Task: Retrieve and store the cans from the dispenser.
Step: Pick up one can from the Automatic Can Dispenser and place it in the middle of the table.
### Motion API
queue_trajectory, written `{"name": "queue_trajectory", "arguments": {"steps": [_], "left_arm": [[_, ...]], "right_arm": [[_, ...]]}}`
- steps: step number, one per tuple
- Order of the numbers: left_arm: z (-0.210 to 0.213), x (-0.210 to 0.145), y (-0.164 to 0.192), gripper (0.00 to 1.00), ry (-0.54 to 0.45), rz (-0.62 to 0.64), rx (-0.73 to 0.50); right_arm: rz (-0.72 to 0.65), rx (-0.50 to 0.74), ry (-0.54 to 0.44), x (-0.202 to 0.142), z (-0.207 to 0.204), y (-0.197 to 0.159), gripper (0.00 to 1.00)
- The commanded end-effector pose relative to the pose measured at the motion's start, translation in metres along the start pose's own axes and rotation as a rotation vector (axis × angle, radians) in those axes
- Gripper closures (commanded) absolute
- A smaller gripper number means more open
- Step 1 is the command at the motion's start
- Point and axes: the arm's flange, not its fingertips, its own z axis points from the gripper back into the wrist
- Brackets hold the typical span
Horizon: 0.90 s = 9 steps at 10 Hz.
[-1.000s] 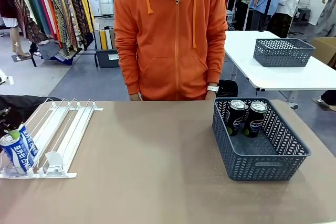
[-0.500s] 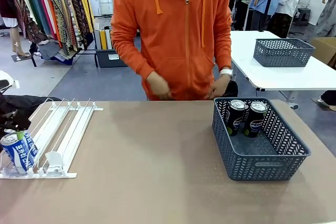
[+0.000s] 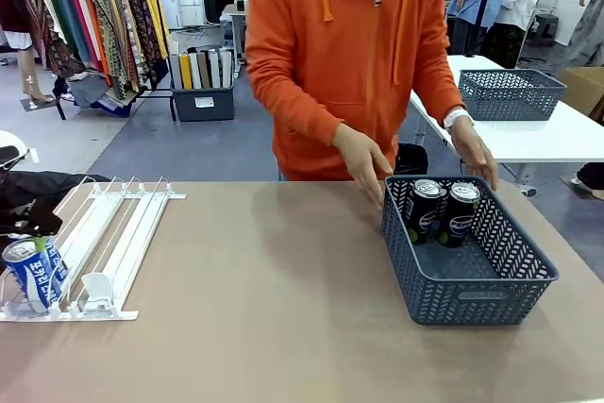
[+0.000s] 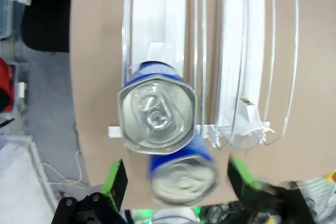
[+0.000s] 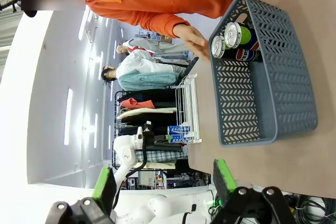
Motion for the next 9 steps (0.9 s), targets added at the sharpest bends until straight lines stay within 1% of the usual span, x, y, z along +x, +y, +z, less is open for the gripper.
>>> {"name": "queue_trajectory", "arguments": {"steps": [1, 2, 4, 8, 9], "left_arm": [[-0.0343, -0.0435, 0.0054, 0.0, -0.001, 0.027, -0.087], [-0.0337, -0.0419, 0.007, 0.0, -0.012, 0.042, -0.092], [-0.0366, -0.0426, 0.008, 0.0, -0.003, 0.039, -0.084], [-0.0402, -0.0438, 0.0055, 0.0, -0.01, 0.024, -0.033], [-0.041, -0.044, 0.0062, 0.06, -0.019, 0.021, 0.006]], "right_arm": [[-0.011, 0.017, -0.007, 0.0016, -0.0012, 0.0061, 0.0], [-0.011, 0.017, -0.007, 0.0016, -0.0012, 0.0061, 0.0], [-0.011, 0.017, -0.007, 0.0016, -0.0012, 0.0061, 0.0], [-0.011, 0.017, -0.007, 0.0016, -0.0012, 0.0061, 0.0], [-0.011, 0.017, -0.007, 0.0016, -0.0012, 0.0061, 0.0]]}}
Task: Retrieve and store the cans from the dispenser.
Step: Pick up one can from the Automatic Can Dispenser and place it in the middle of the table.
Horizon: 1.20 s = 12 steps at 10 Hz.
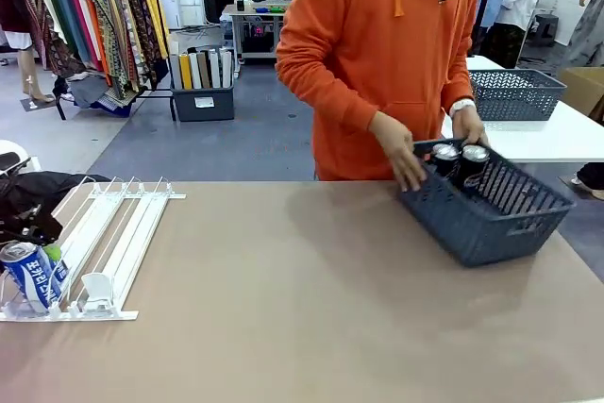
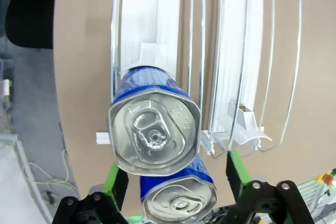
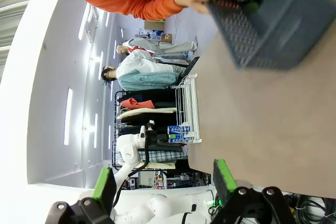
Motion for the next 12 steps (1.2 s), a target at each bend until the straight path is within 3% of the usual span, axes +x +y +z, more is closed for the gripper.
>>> {"name": "queue_trajectory", "arguments": {"steps": [1, 2, 9, 12], "left_arm": [[-0.026, -0.049, 0.001, 0.65, -0.032, -0.005, 0.047], [-0.026, -0.049, 0.001, 1.0, -0.036, -0.009, 0.065], [-0.028, -0.049, 0.004, 1.0, -0.013, -0.013, 0.073], [0.017, -0.059, 0.0, 1.0, -0.038, -0.046, 0.058]], "right_arm": [[-0.011, 0.017, -0.007, 0.002, -0.001, 0.006, 0.0], [-0.011, 0.017, -0.007, 0.002, -0.001, 0.006, 0.0], [-0.011, 0.017, -0.007, 0.002, -0.001, 0.006, 0.0], [-0.011, 0.017, -0.007, 0.002, -0.001, 0.006, 0.0]]}}
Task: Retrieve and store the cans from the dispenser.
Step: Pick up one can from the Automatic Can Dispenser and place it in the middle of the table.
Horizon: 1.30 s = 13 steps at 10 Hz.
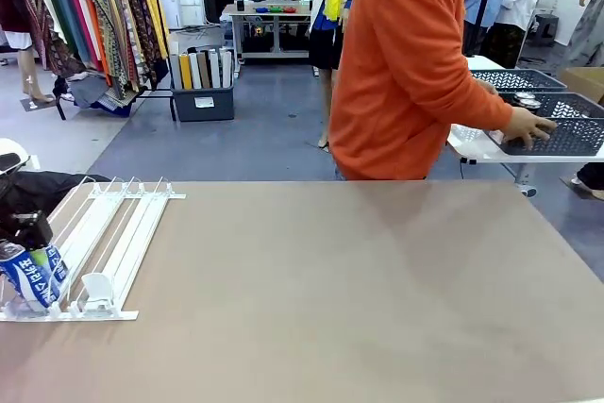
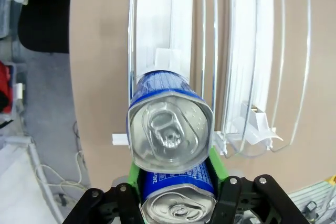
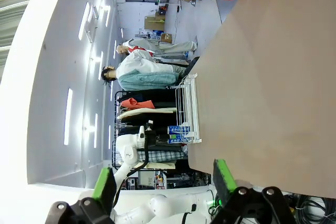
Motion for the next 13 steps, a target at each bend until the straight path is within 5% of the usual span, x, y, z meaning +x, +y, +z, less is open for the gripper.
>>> {"name": "queue_trajectory", "arguments": {"steps": [1, 4, 7, 9, 11, 13], "left_arm": [[0.037, -0.066, -0.005, 1.0, 0.03, -0.087, -0.075], [0.137, -0.083, -0.004, 1.0, -0.121, -0.166, -0.045], [0.194, -0.087, -0.008, 1.0, -0.164, -0.243, 0.001], [0.212, -0.075, -0.016, 1.0, -0.224, -0.2, 0.042], [0.207, -0.06, -0.018, 1.0, -0.171, -0.188, -0.031], [0.212, -0.08, -0.016, 1.0, -0.208, -0.216, 0.015]], "right_arm": [[-0.011, 0.017, -0.007, 0.002, -0.001, 0.006, 0.0], [-0.011, 0.017, -0.007, 0.002, -0.001, 0.006, 0.0], [-0.011, 0.017, -0.007, 0.002, -0.001, 0.006, 0.0], [-0.011, 0.017, -0.007, 0.002, -0.001, 0.006, 0.0], [-0.011, 0.017, -0.007, 0.002, -0.001, 0.006, 0.0], [-0.011, 0.017, -0.007, 0.002, -0.001, 0.006, 0.0]]}}
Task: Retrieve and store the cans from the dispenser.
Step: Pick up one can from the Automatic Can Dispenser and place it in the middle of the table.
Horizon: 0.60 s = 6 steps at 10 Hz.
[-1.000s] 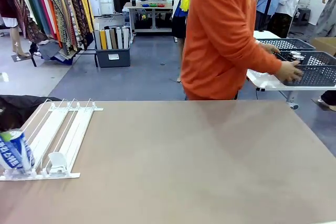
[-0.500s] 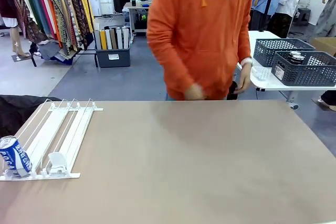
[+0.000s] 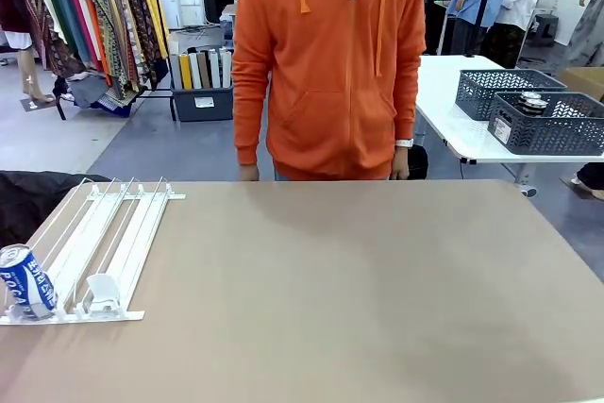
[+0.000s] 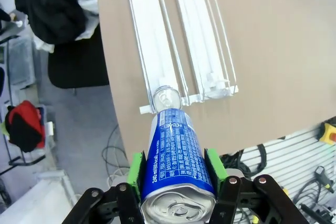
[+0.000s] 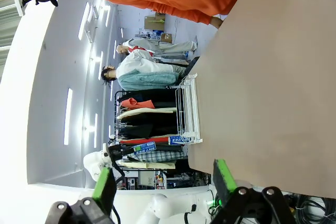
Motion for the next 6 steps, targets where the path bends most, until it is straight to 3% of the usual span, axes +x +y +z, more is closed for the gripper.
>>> {"name": "queue_trajectory", "arguments": {"steps": [1, 4, 6], "left_arm": [[0.01, -0.008, -0.001, 1.0, -0.022, -0.005, 0.01], [0.006, -0.005, -0.002, 1.0, -0.013, -0.002, 0.001], [-0.008, 0.021, -0.058, 1.0, -0.016, 0.033, -0.012]], "right_arm": [[-0.011, 0.017, -0.008, 0.002, -0.001, 0.006, 0.0], [-0.011, 0.017, -0.008, 0.002, -0.001, 0.006, 0.0], [-0.011, 0.017, -0.008, 0.002, -0.001, 0.006, 0.0]]}}
